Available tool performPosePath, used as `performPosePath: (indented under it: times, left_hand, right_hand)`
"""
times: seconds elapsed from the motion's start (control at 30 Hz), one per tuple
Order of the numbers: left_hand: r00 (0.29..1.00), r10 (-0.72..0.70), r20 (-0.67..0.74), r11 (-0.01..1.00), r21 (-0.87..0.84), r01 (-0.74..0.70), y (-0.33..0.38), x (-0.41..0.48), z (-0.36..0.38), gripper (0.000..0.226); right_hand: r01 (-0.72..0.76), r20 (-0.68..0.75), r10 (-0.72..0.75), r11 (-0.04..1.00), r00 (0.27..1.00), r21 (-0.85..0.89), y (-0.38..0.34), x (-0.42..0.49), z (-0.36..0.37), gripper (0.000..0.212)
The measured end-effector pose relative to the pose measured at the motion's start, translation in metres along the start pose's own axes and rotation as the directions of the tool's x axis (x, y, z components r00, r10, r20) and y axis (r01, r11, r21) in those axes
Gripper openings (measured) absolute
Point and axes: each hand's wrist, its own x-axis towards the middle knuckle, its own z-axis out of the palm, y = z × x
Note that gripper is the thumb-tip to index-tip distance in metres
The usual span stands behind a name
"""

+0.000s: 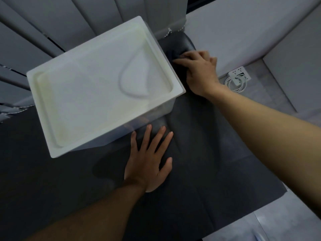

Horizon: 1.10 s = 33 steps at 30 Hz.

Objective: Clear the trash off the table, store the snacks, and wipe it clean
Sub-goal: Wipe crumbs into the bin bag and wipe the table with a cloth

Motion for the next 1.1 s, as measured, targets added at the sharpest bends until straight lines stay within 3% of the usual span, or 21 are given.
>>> performPosePath:
  times: [0.07, 0.1, 0.23, 0.3, 0.33, 0.4, 0.47, 0.5, 0.57, 0.67, 0.73, 0.8, 0.87, 0.93, 1.0, 1.1]
  left_hand:
    - [1.000, -0.003, -0.005, 1.000, 0.009, 0.003, 0.000, 0.000, 0.001, 0.071]
    - [1.000, -0.004, -0.008, 1.000, 0.012, 0.004, 0.001, 0.000, 0.000, 0.071]
    - [1.000, -0.010, -0.008, 0.999, 0.040, 0.010, 0.000, 0.001, 0.001, 0.071]
    - [1.000, -0.013, -0.015, 0.999, 0.046, 0.014, 0.000, 0.000, 0.002, 0.072]
    - [1.000, -0.013, -0.018, 0.999, 0.049, 0.014, 0.001, 0.000, 0.002, 0.072]
    - [1.000, -0.009, -0.021, 0.998, 0.059, 0.010, 0.001, 0.001, 0.002, 0.072]
    - [1.000, -0.007, -0.029, 0.997, 0.074, 0.009, 0.001, 0.001, 0.003, 0.072]
    - [0.999, -0.008, -0.032, 0.997, 0.079, 0.011, 0.002, 0.001, 0.004, 0.072]
    - [0.999, -0.007, -0.037, 0.997, 0.079, 0.010, 0.001, 0.000, 0.005, 0.072]
    - [0.998, -0.004, -0.061, 0.998, 0.070, 0.008, 0.001, 0.001, 0.006, 0.073]
    - [0.998, -0.006, -0.070, 0.997, 0.072, 0.011, 0.002, 0.002, 0.007, 0.073]
    - [0.997, -0.010, -0.080, 0.998, 0.062, 0.015, 0.001, 0.002, 0.009, 0.073]
    - [0.996, -0.012, -0.093, 0.999, 0.045, 0.017, 0.000, 0.001, 0.012, 0.072]
    - [0.993, -0.007, -0.114, 0.999, 0.042, 0.012, 0.000, 0.001, 0.013, 0.072]
    - [0.991, 0.011, -0.134, 0.999, 0.047, -0.005, 0.000, 0.000, 0.013, 0.071]
    - [0.988, 0.016, -0.157, 0.999, 0.038, -0.010, 0.001, -0.001, 0.015, 0.070]
  right_hand:
    - [-0.206, -0.089, 0.210, 0.977, 0.974, 0.061, -0.007, -0.014, 0.003, 0.059]
    - [-0.227, -0.104, 0.232, 0.972, 0.967, 0.058, -0.016, -0.023, 0.006, 0.059]
    - [0.094, 0.006, -0.094, 0.995, 0.996, 0.033, -0.027, -0.057, 0.009, 0.050]
    - [0.163, 0.055, -0.162, 0.986, 0.985, -0.018, -0.012, -0.060, 0.001, 0.052]
    - [0.117, 0.041, -0.115, 0.993, 0.992, -0.035, -0.004, -0.059, -0.003, 0.054]
    - [-0.120, -0.041, 0.120, 0.993, 0.992, 0.011, 0.003, -0.057, -0.005, 0.056]
    - [-0.307, -0.117, 0.314, 0.949, 0.942, 0.073, -0.013, -0.068, -0.002, 0.056]
    - [-0.334, -0.130, 0.341, 0.939, 0.931, 0.079, -0.023, -0.078, 0.003, 0.057]
    - [-0.253, -0.106, 0.260, 0.965, 0.960, 0.073, -0.040, -0.104, 0.010, 0.056]
    - [0.042, -0.007, -0.041, 0.998, 0.999, 0.039, -0.028, -0.137, 0.005, 0.054]
    - [0.078, 0.009, -0.078, 0.997, 0.997, -0.007, -0.005, -0.137, -0.004, 0.054]
    - [-0.144, -0.078, 0.144, 0.990, 0.987, 0.002, 0.008, -0.131, -0.009, 0.054]
    - [-0.418, -0.165, 0.424, 0.905, 0.890, 0.076, 0.003, -0.132, -0.009, 0.055]
    - [-0.496, -0.204, 0.502, 0.864, 0.840, 0.083, -0.018, -0.145, -0.001, 0.057]
    - [-0.391, -0.181, 0.391, 0.920, 0.902, 0.039, -0.037, -0.169, 0.007, 0.058]
    - [-0.085, -0.044, 0.085, 0.996, 0.995, -0.008, -0.032, -0.201, 0.006, 0.057]
